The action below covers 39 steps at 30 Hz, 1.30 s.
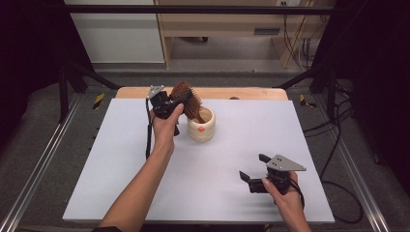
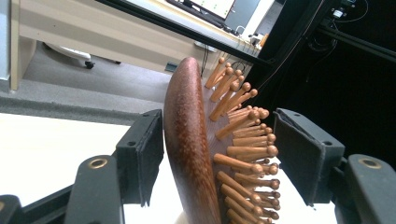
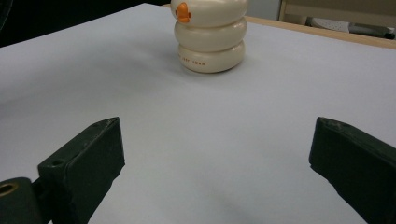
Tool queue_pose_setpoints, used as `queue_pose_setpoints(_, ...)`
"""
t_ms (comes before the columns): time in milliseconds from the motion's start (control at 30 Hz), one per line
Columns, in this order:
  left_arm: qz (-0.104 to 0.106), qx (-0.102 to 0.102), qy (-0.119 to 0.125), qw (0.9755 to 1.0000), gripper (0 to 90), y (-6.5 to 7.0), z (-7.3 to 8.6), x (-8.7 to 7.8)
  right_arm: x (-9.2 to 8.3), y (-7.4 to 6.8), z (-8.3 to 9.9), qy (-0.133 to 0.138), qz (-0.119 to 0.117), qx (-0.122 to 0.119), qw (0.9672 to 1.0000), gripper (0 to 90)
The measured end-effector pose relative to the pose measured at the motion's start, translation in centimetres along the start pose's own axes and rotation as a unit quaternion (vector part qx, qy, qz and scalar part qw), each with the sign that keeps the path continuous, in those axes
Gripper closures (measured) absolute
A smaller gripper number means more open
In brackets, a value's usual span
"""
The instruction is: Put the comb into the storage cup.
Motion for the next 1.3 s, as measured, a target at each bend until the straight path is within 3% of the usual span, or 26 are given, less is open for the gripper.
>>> queue_pose_setpoints(400,-0.008,0.009,0.003,0.9999,28.3,-0.3,0.0,-0.7,0.1,-0.1,0.0,0.0,0.0,-0.001,1.0,3.7)
queue_pose_setpoints(733,-0.005,0.019,0.004,0.9998,22.3,0.1,0.0,-1.6,0.2,0.0,0.0,0.0,-0.001,0.0,1.0,3.7)
queue_pose_setpoints(867,-0.01,0.035,-0.005,0.9993,17.7,0.2,0.1,-2.0,0.2,-0.1,0.0,0.001,-0.002,0.0,1.0,3.7)
queue_pose_setpoints(1033,-0.016,0.034,-0.015,0.9992,8.3,0.2,0.2,-2.7,0.2,-0.1,0.0,0.0,-0.001,0.001,1.0,3.7)
queue_pose_setpoints(1300,-0.016,0.046,-0.019,0.9986,5.0,0.5,0.0,-3.9,0.2,-0.1,0.0,0.002,-0.003,0.003,1.0,3.7)
Point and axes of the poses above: each handheld gripper's, and its own axes: x roughly forward along the jaws, z roughly out of its underside, y roughly to its right, the point moved 7 cm from there along x, roughly forward along the jaws, and after that the axes turned 15 degrees about x, right-handed, at the moved point
